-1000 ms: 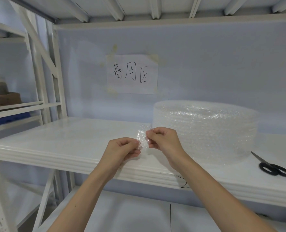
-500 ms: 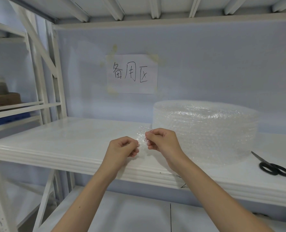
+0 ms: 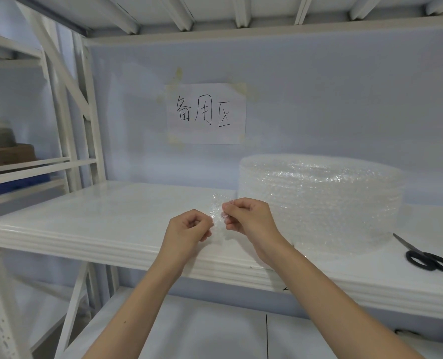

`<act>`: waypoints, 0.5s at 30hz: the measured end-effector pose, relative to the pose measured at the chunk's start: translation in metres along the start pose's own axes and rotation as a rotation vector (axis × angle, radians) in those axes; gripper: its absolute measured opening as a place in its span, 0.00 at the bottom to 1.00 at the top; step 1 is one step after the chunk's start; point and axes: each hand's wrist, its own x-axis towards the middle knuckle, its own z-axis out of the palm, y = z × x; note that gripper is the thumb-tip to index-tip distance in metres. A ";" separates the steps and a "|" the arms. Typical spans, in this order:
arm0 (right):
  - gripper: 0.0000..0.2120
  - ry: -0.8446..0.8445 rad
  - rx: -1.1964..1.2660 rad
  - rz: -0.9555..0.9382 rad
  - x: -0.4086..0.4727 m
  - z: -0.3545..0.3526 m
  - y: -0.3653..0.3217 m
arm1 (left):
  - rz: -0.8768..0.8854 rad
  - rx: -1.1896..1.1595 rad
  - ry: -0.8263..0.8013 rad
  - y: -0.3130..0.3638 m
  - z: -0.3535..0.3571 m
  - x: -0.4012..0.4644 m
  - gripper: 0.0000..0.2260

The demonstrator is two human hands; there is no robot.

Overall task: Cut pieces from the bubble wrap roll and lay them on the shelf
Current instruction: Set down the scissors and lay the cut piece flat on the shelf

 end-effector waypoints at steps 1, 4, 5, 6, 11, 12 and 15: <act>0.04 -0.001 0.002 0.000 0.000 0.000 0.000 | 0.001 0.004 0.000 0.000 -0.001 0.000 0.06; 0.04 -0.006 0.010 0.004 0.000 0.003 0.001 | 0.003 0.012 -0.001 -0.001 -0.002 -0.001 0.07; 0.04 -0.009 0.014 0.005 0.000 0.003 0.002 | 0.004 0.015 -0.003 -0.001 -0.003 -0.001 0.07; 0.04 -0.012 0.019 0.007 0.001 0.004 0.003 | 0.004 0.019 -0.004 -0.001 -0.003 -0.001 0.08; 0.05 -0.006 0.020 0.015 0.008 0.005 0.006 | -0.033 0.041 -0.014 0.001 -0.009 0.001 0.07; 0.05 -0.006 0.013 0.021 0.010 0.005 0.007 | -0.056 0.037 -0.014 0.002 -0.011 0.002 0.07; 0.07 -0.019 -0.027 0.044 0.015 0.007 0.010 | -0.121 0.032 0.008 0.003 -0.017 0.003 0.06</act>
